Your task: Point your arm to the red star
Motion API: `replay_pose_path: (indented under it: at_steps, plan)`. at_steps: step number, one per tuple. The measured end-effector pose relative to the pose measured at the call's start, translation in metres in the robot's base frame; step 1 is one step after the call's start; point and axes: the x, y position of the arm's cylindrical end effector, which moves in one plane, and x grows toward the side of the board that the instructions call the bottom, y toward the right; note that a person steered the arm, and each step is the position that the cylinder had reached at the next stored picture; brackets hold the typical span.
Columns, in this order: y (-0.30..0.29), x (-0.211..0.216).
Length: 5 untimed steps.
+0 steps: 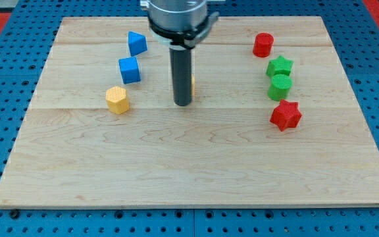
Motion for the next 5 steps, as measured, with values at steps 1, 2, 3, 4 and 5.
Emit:
replay_pose_path:
  at_steps: [1, 2, 3, 4, 5]
  plan:
    - [0.042, 0.075]
    - [0.132, 0.106]
    - [0.224, 0.065]
    - [0.235, 0.054]
    - [0.166, 0.052]
